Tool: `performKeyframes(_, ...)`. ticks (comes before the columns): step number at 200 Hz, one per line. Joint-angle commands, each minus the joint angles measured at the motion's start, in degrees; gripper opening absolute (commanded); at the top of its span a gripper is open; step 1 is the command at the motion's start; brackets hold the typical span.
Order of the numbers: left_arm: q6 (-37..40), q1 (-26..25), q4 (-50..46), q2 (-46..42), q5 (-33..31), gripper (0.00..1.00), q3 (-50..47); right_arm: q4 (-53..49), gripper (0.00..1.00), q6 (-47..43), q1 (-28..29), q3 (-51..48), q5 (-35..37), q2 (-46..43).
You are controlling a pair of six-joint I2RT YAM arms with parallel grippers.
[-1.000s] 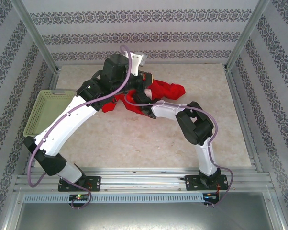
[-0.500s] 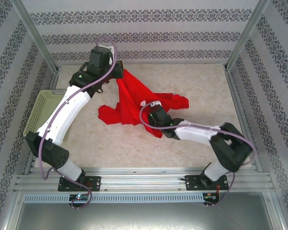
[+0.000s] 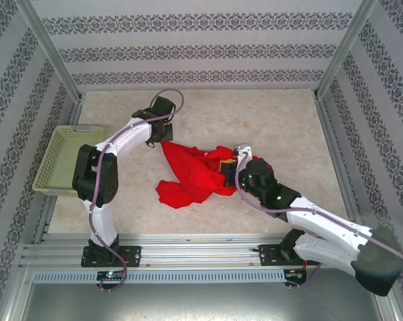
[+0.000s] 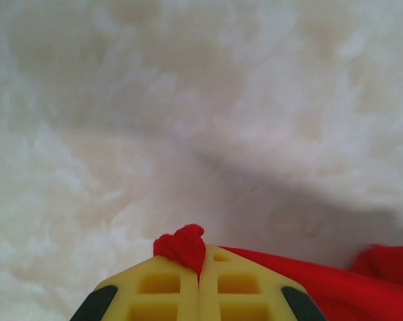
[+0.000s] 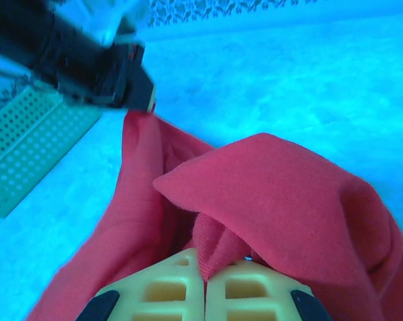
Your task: Fold the inside-out t-shirt
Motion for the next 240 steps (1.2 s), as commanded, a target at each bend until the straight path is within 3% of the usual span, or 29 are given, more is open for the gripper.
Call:
performKeyframes(1, -2.22, 0.44, -0.92, -0.88, -2.77, 0.04, -2.58, 0.71, 0.0, 1.78, -1.56, -4.12, 0.32, -1.62)
performKeyframes(24, -1.79, 0.37, 0.83, -1.03, -0.12, 0.07, -5.9, 1.82, 0.0, 4.14, -2.12, -7.69, -0.56, -0.85)
performKeyframes(52, -0.26, -2.22, 2.11, -4.42, 6.91, 0.28, -9.9, 3.35, 0.0, 6.29, -1.75, -9.47, -0.38, 2.81)
performKeyframes(94, -2.25, -13.42, 4.25, -14.72, 10.82, 0.56, -15.86, 7.19, 0.0, 5.52, 0.24, -9.48, -1.09, 4.74)
performKeyframes(130, -7.57, -21.17, 10.72, -15.59, 16.06, 0.64, -18.76, 6.98, 0.0, 4.64, 2.1, -9.02, -0.79, 6.62)
performKeyframes(152, -8.64, -23.36, 11.21, -12.0, 15.81, 0.64, -17.91, 1.55, 0.01, 6.49, 2.21, -8.04, 2.35, 7.64)
performKeyframes(177, -10.04, -23.47, 12.17, -9.2, 16.26, 0.56, -19.48, -6.52, 0.28, 7.27, 2.09, -7.43, 7.65, 4.44)
performKeyframes(209, -10.73, -23.74, 16.05, -9.99, 17.0, 0.4, -23.87, -14.62, 0.58, 5.12, 1.87, -3.41, 8.27, -0.96)
performKeyframes(240, -10.74, -24.85, 20.49, -13.29, 16.62, 0.2, -27.5, -17.19, 0.73, 4.03, 1.65, 2.85, 5.82, 2.25)
